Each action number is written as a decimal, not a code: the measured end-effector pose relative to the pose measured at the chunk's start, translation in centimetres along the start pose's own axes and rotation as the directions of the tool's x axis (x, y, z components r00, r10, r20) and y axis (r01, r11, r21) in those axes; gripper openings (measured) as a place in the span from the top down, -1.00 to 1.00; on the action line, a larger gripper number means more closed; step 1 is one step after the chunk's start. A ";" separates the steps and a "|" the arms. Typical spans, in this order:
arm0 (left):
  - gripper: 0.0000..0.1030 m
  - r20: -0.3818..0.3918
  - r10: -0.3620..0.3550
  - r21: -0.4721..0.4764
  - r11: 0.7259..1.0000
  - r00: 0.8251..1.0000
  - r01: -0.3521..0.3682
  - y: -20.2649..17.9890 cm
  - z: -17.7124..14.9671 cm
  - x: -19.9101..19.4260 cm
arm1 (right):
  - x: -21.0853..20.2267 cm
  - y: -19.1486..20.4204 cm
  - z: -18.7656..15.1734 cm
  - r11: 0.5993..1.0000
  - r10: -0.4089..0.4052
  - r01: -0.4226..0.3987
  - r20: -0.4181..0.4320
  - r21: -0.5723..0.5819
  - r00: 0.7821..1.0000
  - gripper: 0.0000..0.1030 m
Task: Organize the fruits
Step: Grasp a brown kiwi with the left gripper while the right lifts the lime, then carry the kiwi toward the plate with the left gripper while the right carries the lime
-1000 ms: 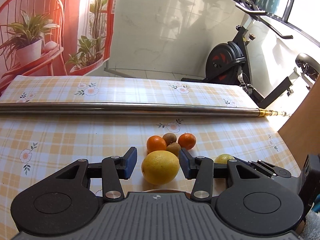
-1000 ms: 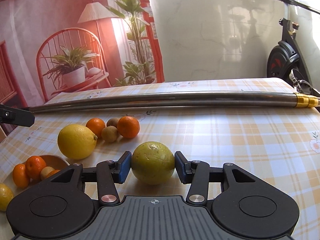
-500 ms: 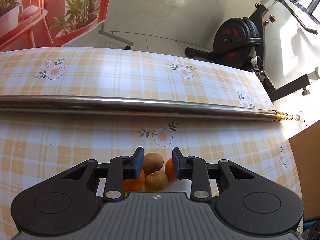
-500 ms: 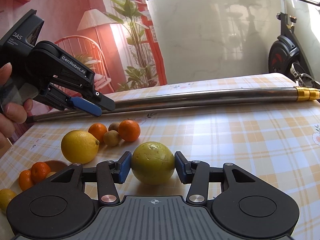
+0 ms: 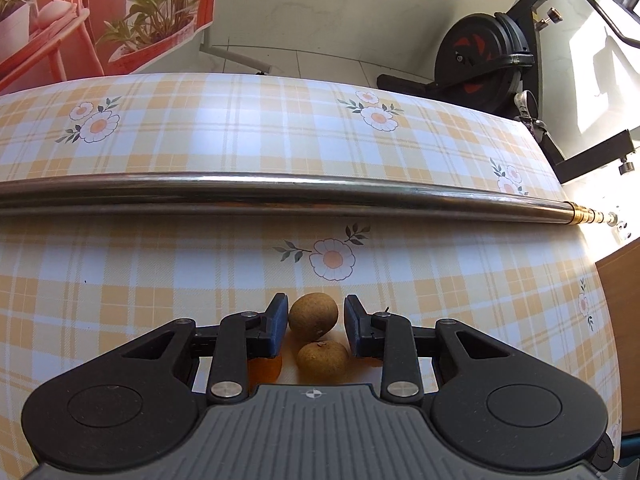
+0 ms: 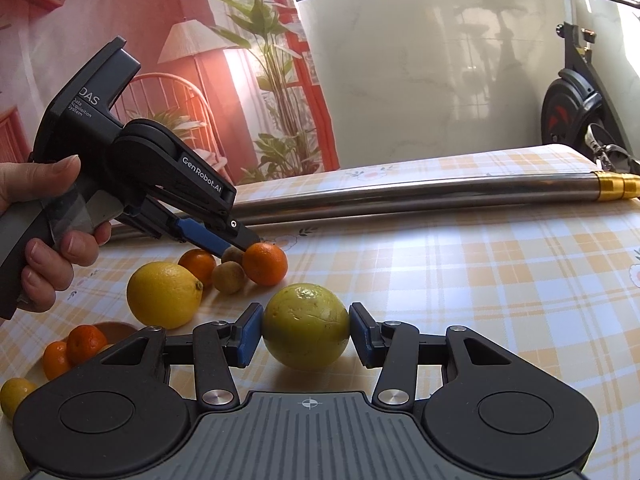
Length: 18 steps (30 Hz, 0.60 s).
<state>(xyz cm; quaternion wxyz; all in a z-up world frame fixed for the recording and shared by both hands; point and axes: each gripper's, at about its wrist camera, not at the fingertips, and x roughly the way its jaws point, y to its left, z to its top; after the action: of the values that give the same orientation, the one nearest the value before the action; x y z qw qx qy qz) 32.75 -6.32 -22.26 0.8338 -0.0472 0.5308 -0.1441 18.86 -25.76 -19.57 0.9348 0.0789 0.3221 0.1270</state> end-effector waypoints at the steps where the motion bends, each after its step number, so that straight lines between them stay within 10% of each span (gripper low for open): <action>1: 0.38 0.000 0.004 0.013 1.000 1.000 -0.004 -0.1 0.0 -0.1 | 0.0 0.0 0.0 1.000 0.001 -0.001 0.000 0.000 1.000 0.16; 18: 0.46 0.150 -0.038 0.093 0.995 0.988 0.025 -1.3 -2.8 -5.9 | 0.2 -0.5 0.2 1.000 -0.003 0.002 0.004 0.023 1.000 0.16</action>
<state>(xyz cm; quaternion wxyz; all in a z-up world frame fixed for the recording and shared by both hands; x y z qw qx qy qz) 27.61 -5.64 -18.03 0.8706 -0.0286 0.4580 -0.1772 19.18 -26.19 -19.65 0.9347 0.0894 0.3218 0.1220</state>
